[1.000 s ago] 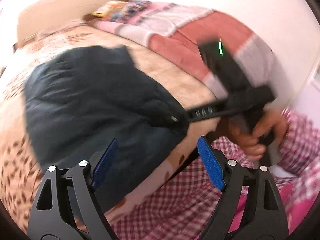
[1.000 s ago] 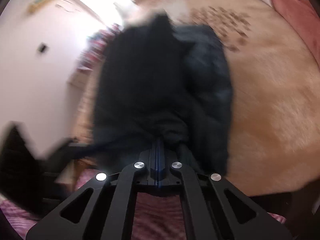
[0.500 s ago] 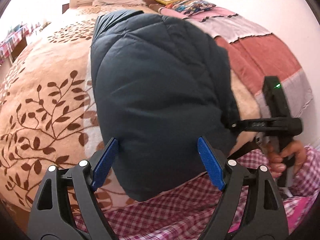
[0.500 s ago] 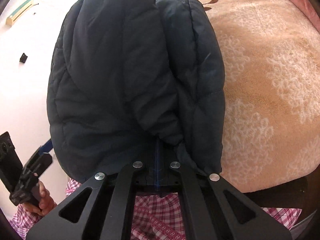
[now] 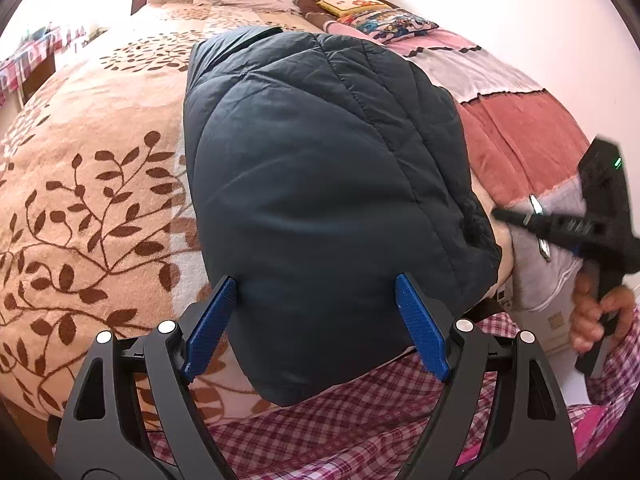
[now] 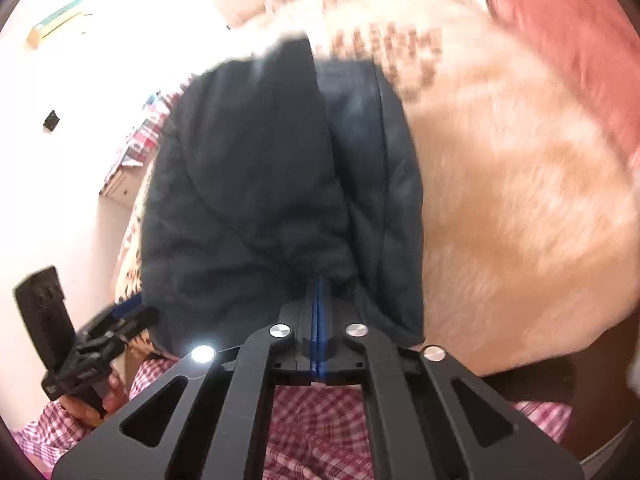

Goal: Fold large clothes

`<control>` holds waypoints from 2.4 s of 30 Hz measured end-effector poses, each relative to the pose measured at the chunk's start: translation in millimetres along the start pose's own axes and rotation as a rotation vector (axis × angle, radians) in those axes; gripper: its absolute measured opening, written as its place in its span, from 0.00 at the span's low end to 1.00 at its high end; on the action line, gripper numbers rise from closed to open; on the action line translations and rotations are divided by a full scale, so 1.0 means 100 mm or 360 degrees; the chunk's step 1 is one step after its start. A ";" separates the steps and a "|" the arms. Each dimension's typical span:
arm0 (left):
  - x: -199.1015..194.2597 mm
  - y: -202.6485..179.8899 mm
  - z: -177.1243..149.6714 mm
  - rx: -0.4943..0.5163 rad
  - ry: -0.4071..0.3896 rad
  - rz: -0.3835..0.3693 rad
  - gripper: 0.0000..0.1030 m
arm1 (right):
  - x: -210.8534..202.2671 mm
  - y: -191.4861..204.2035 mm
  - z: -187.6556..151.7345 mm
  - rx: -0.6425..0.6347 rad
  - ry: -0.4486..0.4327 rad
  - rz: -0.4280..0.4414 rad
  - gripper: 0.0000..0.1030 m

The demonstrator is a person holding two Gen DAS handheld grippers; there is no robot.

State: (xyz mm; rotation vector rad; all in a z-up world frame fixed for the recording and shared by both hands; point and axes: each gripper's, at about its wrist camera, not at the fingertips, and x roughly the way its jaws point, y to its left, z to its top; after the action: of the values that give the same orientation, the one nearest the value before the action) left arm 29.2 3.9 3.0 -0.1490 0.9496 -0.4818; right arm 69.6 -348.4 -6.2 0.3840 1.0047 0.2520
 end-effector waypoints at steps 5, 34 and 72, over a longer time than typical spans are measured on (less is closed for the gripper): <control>0.00 0.01 0.00 -0.0006 -0.0002 -0.0008 0.77 | -0.04 0.40 0.40 -0.0132 -0.0086 0.0103 0.02; 0.03 -0.03 0.01 0.0007 0.0047 0.0044 0.77 | 1.02 0.06 0.87 0.0133 0.0201 0.0126 0.00; 0.24 0.41 0.29 -0.0445 0.0069 -0.0094 0.87 | 0.40 -0.52 0.38 0.0329 0.0230 0.0235 0.92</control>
State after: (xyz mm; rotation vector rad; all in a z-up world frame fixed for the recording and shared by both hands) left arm 78.2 26.8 -11.5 -0.4220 1.0545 -0.4061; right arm 124.5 -387.8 -40.6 0.6364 1.1500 0.3136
